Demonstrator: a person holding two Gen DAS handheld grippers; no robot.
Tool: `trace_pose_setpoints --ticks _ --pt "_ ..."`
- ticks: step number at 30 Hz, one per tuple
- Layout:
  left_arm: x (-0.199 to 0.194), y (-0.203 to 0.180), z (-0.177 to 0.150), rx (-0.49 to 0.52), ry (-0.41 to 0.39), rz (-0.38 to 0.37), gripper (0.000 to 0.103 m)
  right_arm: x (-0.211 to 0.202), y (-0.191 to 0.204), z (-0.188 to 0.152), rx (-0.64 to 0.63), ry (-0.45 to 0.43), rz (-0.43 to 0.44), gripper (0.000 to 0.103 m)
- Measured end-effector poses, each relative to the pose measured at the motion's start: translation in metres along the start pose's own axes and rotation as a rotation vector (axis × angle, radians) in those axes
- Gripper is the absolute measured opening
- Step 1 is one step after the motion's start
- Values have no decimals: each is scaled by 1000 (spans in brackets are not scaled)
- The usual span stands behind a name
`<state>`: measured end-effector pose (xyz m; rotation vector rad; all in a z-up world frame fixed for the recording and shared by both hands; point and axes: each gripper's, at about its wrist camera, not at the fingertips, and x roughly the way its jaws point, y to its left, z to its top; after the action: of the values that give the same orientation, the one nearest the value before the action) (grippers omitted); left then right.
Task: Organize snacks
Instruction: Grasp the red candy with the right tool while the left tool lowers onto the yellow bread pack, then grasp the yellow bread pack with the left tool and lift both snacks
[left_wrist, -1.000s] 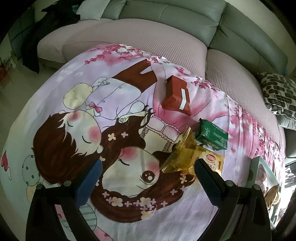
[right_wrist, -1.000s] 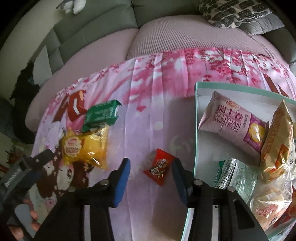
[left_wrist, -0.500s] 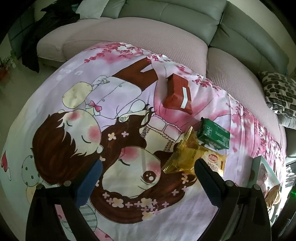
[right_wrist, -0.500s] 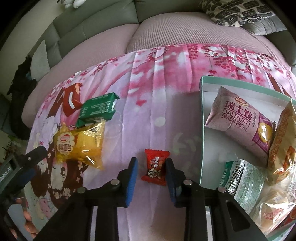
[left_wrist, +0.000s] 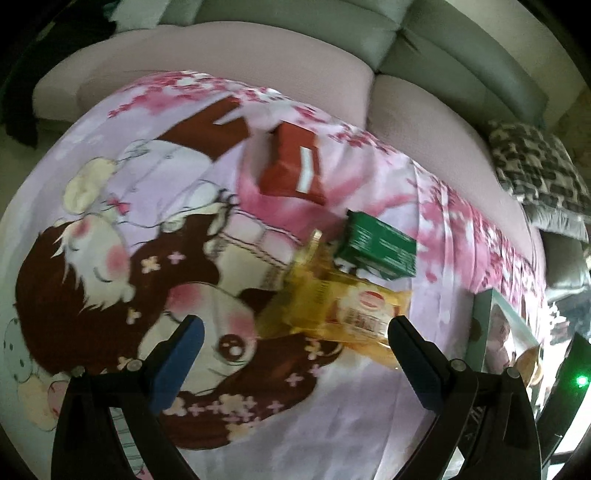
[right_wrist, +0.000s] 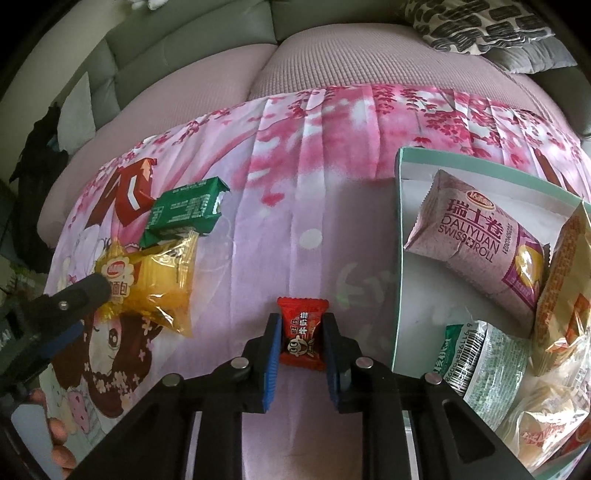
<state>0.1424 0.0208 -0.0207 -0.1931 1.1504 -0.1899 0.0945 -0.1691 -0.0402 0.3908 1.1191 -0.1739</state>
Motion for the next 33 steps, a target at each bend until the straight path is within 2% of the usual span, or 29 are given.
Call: trace_pose_setpoints --ticks 6,15,21,30,33 --pt "9 -16 -1 42 -5 11 100 1 -1 1 -1 2 11 24" --pt "28 -26 -1 82 23 13 100 0 -2 1 4 5 22 23" --pt "35 -40 -2 144 39 39 100 0 -3 1 6 5 24 22" --pt "34 -39 -1 129 36 40 99 0 -2 1 8 6 25 22" --pt "32 -38 -1 120 32 34 95 1 -3 1 7 6 24 22"
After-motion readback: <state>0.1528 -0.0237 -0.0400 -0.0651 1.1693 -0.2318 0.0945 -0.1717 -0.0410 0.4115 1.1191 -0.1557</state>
